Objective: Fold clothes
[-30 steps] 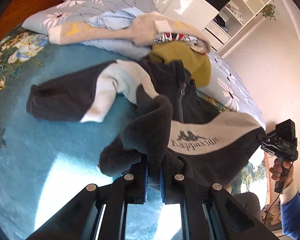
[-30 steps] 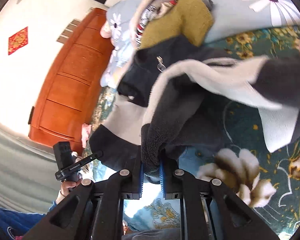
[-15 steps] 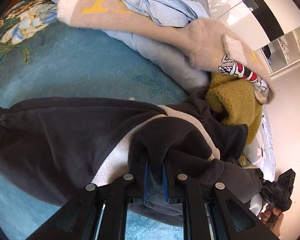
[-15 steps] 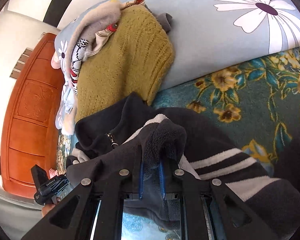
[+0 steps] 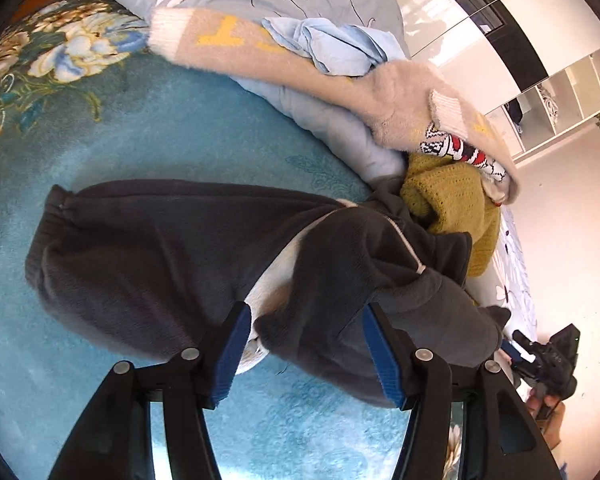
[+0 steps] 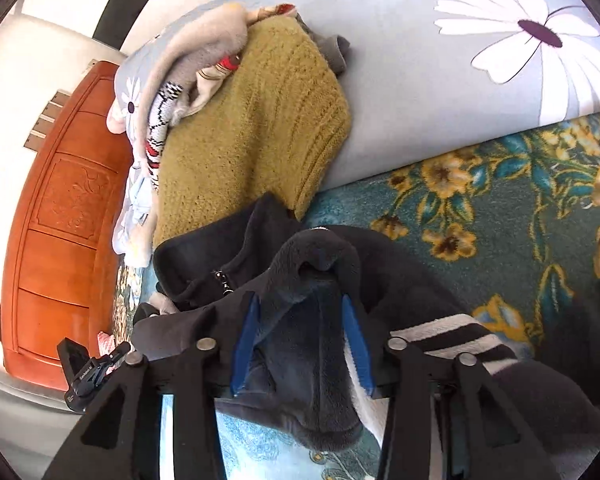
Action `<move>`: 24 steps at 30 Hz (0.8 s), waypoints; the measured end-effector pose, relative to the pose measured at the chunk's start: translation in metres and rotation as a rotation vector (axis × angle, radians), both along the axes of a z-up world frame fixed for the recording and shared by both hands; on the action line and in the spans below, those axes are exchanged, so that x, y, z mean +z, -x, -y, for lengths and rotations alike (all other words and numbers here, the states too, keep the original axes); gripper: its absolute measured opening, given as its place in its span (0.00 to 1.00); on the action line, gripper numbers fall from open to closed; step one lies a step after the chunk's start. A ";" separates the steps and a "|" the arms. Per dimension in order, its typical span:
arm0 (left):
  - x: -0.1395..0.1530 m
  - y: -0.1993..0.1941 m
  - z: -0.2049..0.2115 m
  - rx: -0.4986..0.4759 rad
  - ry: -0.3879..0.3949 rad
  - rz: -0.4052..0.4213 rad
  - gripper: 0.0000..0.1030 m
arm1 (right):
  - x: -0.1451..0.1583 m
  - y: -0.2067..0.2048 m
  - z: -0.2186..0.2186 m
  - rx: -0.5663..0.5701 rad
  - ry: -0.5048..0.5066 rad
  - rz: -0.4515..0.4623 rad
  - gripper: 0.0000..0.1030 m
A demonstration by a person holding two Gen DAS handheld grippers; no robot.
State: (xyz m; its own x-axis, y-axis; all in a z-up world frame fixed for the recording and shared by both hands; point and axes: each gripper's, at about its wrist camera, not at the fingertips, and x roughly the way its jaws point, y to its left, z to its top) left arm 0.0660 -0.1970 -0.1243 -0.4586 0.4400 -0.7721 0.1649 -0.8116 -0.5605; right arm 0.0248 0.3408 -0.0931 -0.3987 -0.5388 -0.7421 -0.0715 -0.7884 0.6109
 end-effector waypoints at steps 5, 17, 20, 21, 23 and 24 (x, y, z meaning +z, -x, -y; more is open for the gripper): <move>-0.018 -0.003 0.002 -0.036 0.045 0.036 0.60 | -0.002 -0.030 -0.005 0.061 0.044 0.022 0.45; -0.045 0.004 -0.010 -0.022 -0.054 0.069 0.49 | -0.034 -0.016 0.022 0.100 -0.064 0.103 0.45; -0.039 -0.002 -0.013 -0.013 -0.017 0.067 0.25 | -0.032 -0.019 0.024 0.093 -0.074 0.114 0.21; -0.037 -0.004 -0.013 -0.006 -0.017 0.067 0.24 | -0.030 -0.021 0.023 0.094 -0.067 0.117 0.19; -0.030 -0.010 -0.009 0.022 -0.025 0.059 0.22 | -0.027 -0.027 0.023 0.099 -0.019 0.117 0.17; -0.023 -0.016 -0.007 0.028 -0.029 0.055 0.22 | -0.023 -0.031 0.024 0.104 -0.001 0.113 0.17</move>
State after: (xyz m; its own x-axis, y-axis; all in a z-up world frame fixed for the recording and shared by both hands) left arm 0.0822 -0.1896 -0.1475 -0.4286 0.4501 -0.7834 0.2184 -0.7897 -0.5732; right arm 0.0562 0.3169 -0.1165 -0.2552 -0.5721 -0.7795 -0.0577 -0.7957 0.6029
